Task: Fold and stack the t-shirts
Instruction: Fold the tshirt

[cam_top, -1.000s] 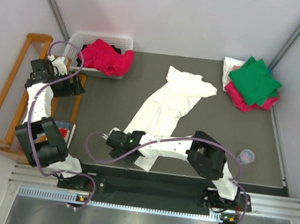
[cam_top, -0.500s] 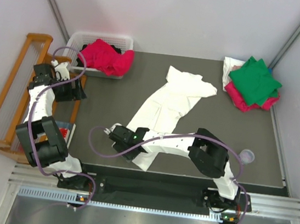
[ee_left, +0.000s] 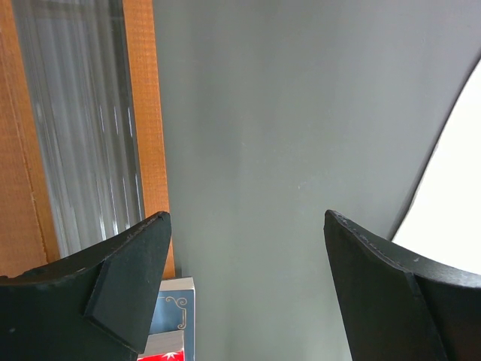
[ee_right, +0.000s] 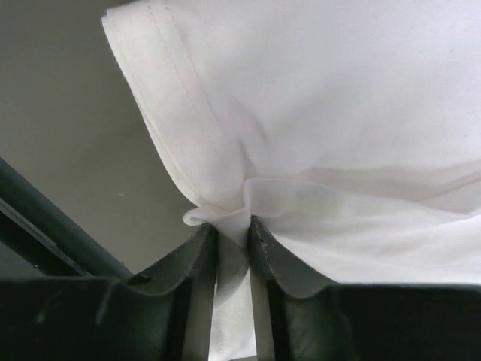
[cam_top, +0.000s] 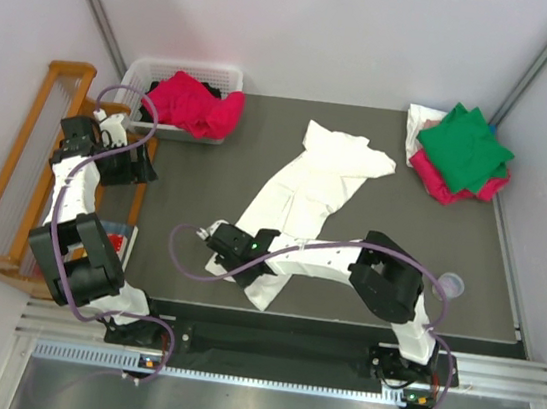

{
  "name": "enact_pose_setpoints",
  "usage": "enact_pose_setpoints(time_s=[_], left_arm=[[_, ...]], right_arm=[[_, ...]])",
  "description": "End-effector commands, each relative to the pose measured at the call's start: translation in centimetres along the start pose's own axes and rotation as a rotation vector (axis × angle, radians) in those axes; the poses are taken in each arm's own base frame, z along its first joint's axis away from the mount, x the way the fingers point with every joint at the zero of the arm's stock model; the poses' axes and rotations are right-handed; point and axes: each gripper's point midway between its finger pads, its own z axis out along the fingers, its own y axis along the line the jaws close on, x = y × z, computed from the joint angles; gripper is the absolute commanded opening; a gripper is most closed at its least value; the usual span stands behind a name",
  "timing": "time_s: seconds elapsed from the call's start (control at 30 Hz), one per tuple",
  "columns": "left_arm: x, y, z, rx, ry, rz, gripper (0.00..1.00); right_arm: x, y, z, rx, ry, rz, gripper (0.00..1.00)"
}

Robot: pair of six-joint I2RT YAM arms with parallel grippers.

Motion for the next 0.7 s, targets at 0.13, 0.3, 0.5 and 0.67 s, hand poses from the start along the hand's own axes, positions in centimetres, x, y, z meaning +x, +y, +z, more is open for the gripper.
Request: enact_pose_setpoints(time_s=[0.13,0.3,0.5,0.67], left_arm=[[-1.3,-0.3,-1.2,-0.003,-0.05,0.046,0.87],[-1.2,-0.1,-1.1,-0.007,-0.047,0.05,0.87],[-1.2,-0.4,-1.1,0.006,-0.047,0.052,0.87],[-1.2,-0.8,-1.0,0.033,-0.045,0.042,0.87]], right_arm=[[5.1,-3.0,3.6,0.078,0.148,0.013,0.0],[5.6,-1.9,0.2,0.007,0.149,-0.004,0.0],[6.8,0.4,-5.0,-0.102,0.137,-0.022,0.0],[7.1,4.1,-9.3,-0.182,0.112,-0.079,0.0]])
